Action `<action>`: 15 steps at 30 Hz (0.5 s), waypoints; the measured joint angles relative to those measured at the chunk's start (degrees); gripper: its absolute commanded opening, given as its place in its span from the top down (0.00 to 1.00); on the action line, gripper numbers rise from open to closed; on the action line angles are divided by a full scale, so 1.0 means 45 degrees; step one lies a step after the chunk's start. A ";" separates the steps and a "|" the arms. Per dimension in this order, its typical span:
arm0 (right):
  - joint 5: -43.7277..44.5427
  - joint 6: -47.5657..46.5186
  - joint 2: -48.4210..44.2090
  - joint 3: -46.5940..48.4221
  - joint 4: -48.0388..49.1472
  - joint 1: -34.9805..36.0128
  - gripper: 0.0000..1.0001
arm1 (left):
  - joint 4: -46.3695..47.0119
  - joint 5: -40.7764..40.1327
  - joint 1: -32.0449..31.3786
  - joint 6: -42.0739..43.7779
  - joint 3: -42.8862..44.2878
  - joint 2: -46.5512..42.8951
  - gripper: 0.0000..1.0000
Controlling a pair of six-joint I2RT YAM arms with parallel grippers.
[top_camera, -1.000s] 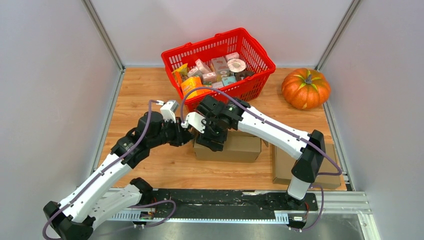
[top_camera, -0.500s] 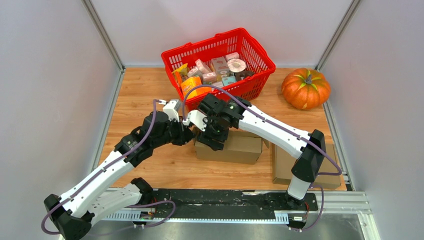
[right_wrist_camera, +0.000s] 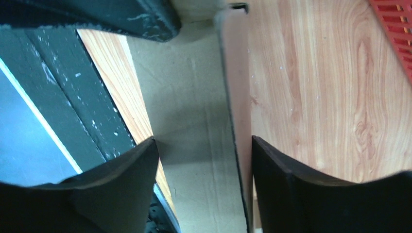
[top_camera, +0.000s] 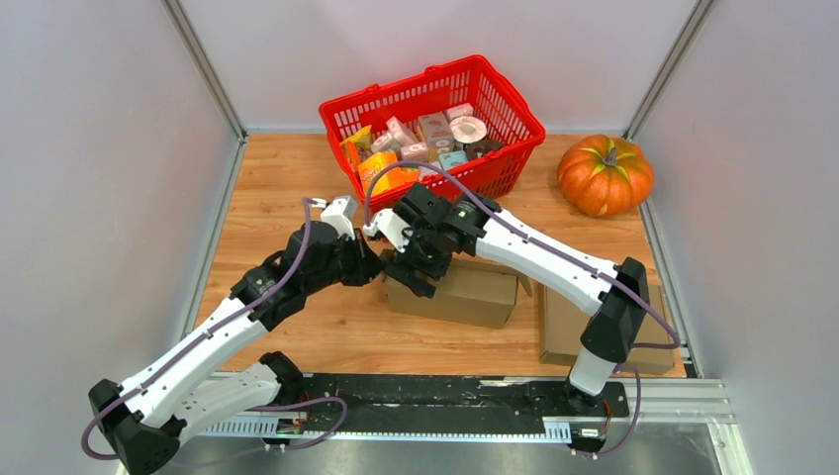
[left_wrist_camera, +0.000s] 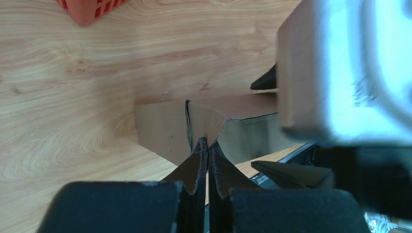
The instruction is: Fold the paper box
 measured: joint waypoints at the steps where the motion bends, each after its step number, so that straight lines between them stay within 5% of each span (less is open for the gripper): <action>1: 0.0058 0.0481 -0.0146 -0.0151 0.0277 -0.0029 0.10 | -0.0010 -0.0034 0.0000 0.0044 0.0000 0.0019 1.00; 3: 0.0233 0.1472 -0.0656 -0.0787 0.0942 -0.0136 0.01 | -0.0019 -0.0029 -0.0005 0.0121 0.0010 0.0073 1.00; 10: 0.1161 0.5877 -0.5289 -0.3575 0.1137 -0.2254 0.00 | -0.0437 -0.0044 -0.0029 0.0408 0.0442 0.0437 1.00; 12: 0.1865 0.6892 -0.7388 -0.4420 0.0894 -0.2778 0.03 | -0.0709 -0.0039 -0.0029 0.0491 0.0675 0.0573 1.00; 15: 0.2778 0.8004 -1.0156 -0.5459 0.0262 -0.2822 0.23 | -0.1049 -0.0039 -0.0029 0.0578 0.0981 0.0763 1.00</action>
